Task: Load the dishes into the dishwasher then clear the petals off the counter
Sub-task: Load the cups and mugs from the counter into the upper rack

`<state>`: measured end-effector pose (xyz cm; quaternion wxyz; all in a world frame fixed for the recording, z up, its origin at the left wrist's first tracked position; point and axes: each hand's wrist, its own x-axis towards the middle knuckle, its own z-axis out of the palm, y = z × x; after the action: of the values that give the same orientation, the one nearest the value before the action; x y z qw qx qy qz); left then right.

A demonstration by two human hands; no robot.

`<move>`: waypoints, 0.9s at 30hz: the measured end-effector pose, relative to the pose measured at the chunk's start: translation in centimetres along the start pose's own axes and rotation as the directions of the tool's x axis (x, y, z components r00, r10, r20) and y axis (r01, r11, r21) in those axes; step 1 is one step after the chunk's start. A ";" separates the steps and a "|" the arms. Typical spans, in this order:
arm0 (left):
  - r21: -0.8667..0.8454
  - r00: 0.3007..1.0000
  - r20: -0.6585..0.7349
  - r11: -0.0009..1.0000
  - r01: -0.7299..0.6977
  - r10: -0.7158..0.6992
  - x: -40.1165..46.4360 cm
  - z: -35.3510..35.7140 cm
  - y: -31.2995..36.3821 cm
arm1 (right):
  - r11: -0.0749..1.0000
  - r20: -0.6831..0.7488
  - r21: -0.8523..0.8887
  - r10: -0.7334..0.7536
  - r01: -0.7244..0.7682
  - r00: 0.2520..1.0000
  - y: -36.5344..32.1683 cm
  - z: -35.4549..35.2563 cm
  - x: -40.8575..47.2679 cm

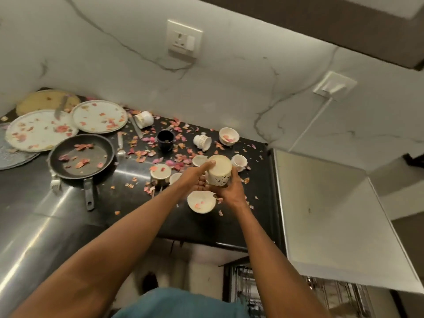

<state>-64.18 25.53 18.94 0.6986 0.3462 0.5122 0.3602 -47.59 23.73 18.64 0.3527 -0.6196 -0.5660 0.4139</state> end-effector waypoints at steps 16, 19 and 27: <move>0.056 0.978 0.167 0.991 0.119 -0.126 -4.0 24.4 -9.4 | 0.892 -0.325 0.436 0.285 -0.124 0.902 13.2 -16.6 -13.9; 0.083 0.964 0.191 0.982 0.171 -0.184 -4.6 27.5 -12.0 | 0.825 -0.356 0.549 0.374 -0.132 0.857 15.4 -18.2 -16.7; 0.224 0.888 0.305 0.932 0.284 -0.343 -5.5 32.3 -17.0 | 0.432 -0.284 0.898 0.714 -0.084 0.640 18.3 -21.4 -23.9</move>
<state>-31.61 8.62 14.60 0.7926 0.3746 0.4628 0.1314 -20.97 -1.34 13.55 0.6475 -0.6014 0.0321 0.4670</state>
